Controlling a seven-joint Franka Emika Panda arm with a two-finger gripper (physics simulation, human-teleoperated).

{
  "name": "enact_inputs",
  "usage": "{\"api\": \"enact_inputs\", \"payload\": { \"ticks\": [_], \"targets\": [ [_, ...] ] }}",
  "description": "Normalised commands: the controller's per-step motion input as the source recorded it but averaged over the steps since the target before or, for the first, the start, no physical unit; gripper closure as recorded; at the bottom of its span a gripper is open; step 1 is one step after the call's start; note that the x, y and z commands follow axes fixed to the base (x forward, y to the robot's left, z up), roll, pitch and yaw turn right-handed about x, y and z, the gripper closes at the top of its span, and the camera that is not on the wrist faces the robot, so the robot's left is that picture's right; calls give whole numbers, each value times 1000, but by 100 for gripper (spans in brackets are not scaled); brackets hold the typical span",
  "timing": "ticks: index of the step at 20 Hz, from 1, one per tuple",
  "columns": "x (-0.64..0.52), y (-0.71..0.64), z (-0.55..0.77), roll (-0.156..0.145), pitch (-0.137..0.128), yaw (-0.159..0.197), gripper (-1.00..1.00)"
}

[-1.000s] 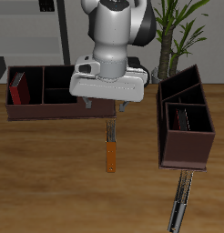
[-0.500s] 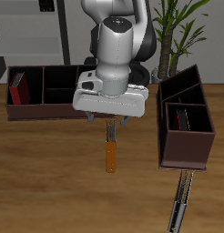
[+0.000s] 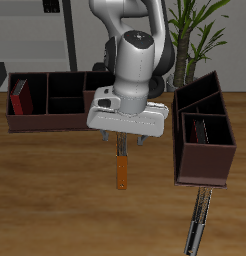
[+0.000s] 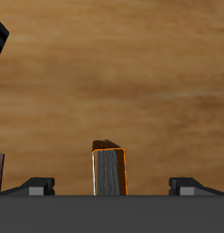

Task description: Place the left red book into the back desk caddy's left compartment and place the right red book into the left desk caddy's right compartment and place the orange book into the left desk caddy's back compartment

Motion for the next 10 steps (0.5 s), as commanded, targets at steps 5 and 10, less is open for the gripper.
{"api": "enact_inputs", "payload": {
  "ticks": [5, 10],
  "targets": [
    [59, -25, -321, -24, 37, -23, -100],
    [9, 35, -289, 11, 48, 0, -100]
  ]
}}
